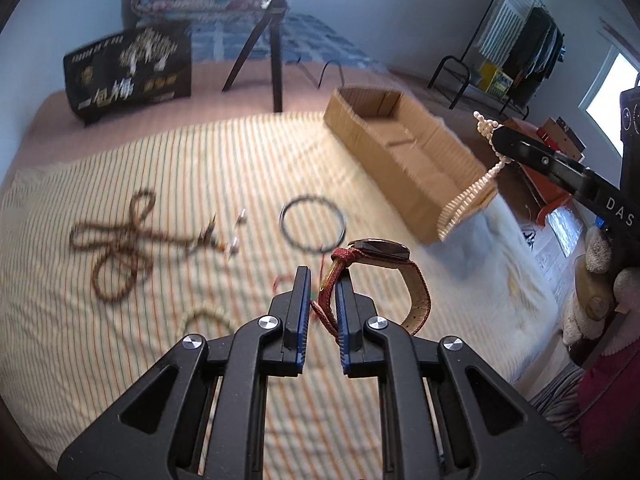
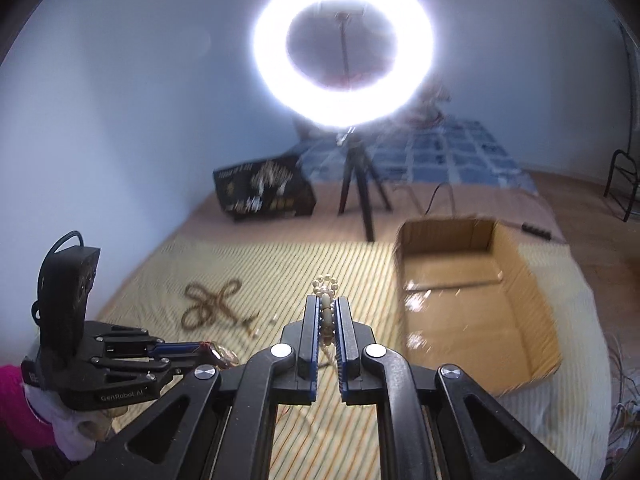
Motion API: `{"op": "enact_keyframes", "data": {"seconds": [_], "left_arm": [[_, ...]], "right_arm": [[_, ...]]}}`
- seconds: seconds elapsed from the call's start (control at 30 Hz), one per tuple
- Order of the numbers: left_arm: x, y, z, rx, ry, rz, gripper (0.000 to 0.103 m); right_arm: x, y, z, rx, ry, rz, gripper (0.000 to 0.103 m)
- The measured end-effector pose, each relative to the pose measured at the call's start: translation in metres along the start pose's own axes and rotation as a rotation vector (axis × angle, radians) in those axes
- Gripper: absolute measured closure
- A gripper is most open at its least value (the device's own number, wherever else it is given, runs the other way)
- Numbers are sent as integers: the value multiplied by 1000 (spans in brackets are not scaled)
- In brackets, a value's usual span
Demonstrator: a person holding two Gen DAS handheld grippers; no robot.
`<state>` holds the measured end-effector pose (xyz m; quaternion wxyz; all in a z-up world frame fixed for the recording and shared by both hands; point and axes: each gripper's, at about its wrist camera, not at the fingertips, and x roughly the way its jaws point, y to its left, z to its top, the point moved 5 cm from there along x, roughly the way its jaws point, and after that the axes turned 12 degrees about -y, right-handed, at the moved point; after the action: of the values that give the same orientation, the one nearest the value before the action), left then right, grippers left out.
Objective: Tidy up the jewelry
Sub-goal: 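Carry both items into the cardboard box and open both tools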
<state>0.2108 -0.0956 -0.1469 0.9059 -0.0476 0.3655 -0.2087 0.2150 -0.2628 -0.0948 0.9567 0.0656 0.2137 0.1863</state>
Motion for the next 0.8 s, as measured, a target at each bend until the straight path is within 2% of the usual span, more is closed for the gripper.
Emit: {"op": "enact_keyframes", "data": {"seconds": [0.17, 0.37, 0.57, 0.8], "left_arm": [[12, -18, 31, 23, -31, -16, 93], [38, -41, 59, 48, -46, -40, 93], [74, -66, 83, 71, -62, -51, 93], [132, -78, 99, 45, -23, -54, 93]], "right_arm": [[3, -23, 21, 44, -49, -36, 98], [10, -60, 30, 58, -63, -113, 98], [25, -103, 22, 87, -28, -195, 98], [41, -144, 1, 121, 40, -245, 98]]}}
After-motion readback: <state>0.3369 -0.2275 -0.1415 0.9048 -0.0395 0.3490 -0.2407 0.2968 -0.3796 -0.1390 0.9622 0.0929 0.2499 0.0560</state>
